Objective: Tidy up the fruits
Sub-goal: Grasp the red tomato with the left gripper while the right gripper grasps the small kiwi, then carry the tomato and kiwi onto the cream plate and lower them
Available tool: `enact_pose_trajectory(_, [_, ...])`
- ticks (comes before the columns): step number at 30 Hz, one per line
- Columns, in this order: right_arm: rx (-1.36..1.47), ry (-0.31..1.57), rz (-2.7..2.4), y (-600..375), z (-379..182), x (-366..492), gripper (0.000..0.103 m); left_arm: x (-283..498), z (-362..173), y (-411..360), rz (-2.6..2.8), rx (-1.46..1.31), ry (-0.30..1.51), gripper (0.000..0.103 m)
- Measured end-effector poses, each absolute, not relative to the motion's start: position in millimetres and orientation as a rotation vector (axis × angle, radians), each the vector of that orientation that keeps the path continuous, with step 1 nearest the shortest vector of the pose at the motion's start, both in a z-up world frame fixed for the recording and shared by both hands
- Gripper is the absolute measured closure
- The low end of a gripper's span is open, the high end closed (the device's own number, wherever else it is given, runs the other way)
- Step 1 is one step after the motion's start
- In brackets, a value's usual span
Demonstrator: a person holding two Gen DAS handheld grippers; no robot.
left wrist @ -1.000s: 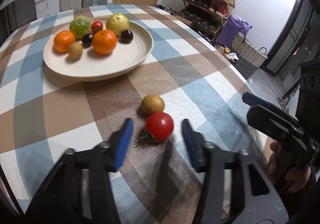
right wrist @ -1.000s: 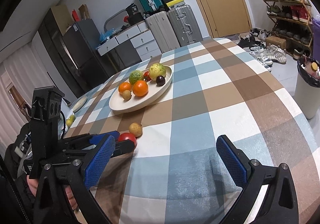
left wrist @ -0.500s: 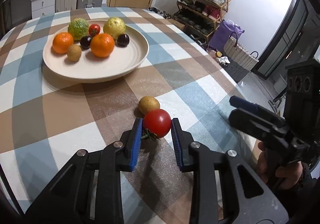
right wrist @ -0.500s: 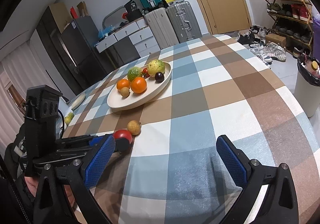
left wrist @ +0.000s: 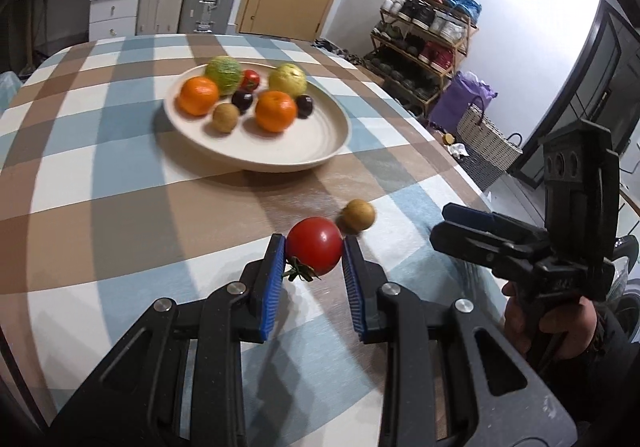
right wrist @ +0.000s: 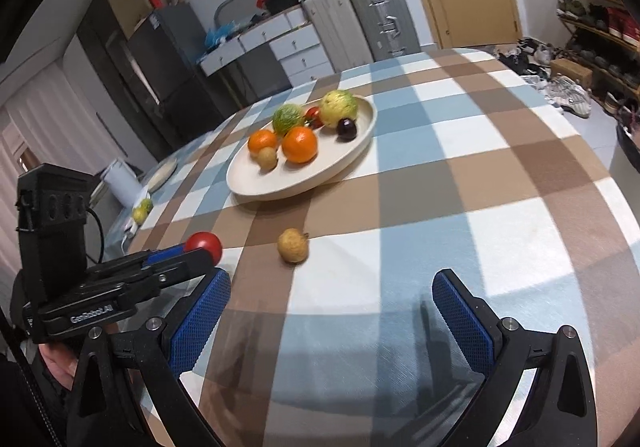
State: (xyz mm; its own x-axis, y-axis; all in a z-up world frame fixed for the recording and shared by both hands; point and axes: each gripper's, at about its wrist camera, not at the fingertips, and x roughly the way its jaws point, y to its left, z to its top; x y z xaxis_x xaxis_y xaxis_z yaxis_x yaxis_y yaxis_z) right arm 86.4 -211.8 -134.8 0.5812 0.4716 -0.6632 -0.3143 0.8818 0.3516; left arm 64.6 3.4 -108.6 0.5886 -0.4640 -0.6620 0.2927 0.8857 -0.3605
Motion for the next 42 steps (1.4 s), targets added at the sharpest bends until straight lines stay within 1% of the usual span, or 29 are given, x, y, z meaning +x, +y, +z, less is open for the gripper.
enact_pose_trajectory(6, [0.129, 0.839, 0.511, -180.0, -133.4, 101.5, 0.000, 62.7, -112.7, 27.7, -0.419, -0.268, 0.833, 0.077])
enact_pose_trajectory(8, [0.113, 0.845, 0.517, -171.0, -134.6, 107.4, 0.002, 62.5, -114.1, 33.5, -0.407, -0.277, 0.835, 0.077])
enact_pose_trajectory(11, [0.100, 0.864, 0.519, -161.8, -139.6, 115.9, 0.007, 63.5, -116.4, 39.2, -0.402, -0.295, 0.838, 0.077])
enact_pose_trajectory(13, [0.096, 0.880, 0.523, -157.7, -143.2, 120.2, 0.017, 64.2, -117.6, 41.7, -0.404, -0.304, 0.841, 0.077])
enact_pose_trajectory(15, [0.082, 0.887, 0.515, -154.3, -145.1, 121.4, 0.019, 64.6, -118.1, 41.4, -0.408, -0.307, 0.842, 0.077])
enact_pose_trajectory(17, [0.072, 0.885, 0.518, -151.6, -145.1, 122.1, 0.026, 64.3, -118.9, 41.4, -0.410, -0.306, 0.842, 0.077])
enact_pose_trajectory(19, [0.062, 0.886, 0.519, -149.4, -144.8, 122.3, 0.036, 64.7, -119.3, 41.1, -0.412, -0.306, 0.842, 0.077])
enact_pose_trajectory(20, [0.055, 0.884, 0.517, -148.3, -144.6, 122.1, 0.038, 65.3, -119.5, 40.7, -0.412, -0.307, 0.842, 0.077])
enact_pose_trajectory(22, [0.042, 0.884, 0.512, -147.1, -144.7, 121.5, 0.049, 65.4, -119.4, 40.4, -0.411, -0.307, 0.842, 0.077])
enact_pose_trajectory(24, [0.035, 0.883, 0.506, -146.6, -145.6, 121.3, 0.051, 65.2, -119.2, 40.1, -0.408, -0.305, 0.842, 0.077])
enact_pose_trajectory(26, [0.030, 0.898, 0.502, -146.6, -148.6, 122.9, 0.062, 65.4, -119.0, 39.4, -0.407, -0.304, 0.844, 0.077])
enact_pose_trajectory(27, [0.035, 0.910, 0.497, -147.5, -150.7, 124.1, 0.070, 65.1, -118.6, 38.9, -0.405, -0.303, 0.844, 0.077])
enact_pose_trajectory(28, [0.040, 0.915, 0.495, -148.3, -152.2, 124.6, 0.074, 65.1, -118.3, 38.3, -0.404, -0.301, 0.844, 0.077])
enact_pose_trajectory(30, [0.055, 0.913, 0.500, -151.1, -152.8, 124.4, 0.078, 65.3, -118.1, 38.2, -0.403, -0.302, 0.845, 0.077])
enact_pose_trajectory(42, [0.092, 0.855, 0.520, -160.9, -142.2, 120.9, 0.078, 74.3, -107.3, 39.0, -0.373, -0.277, 0.838, 0.077])
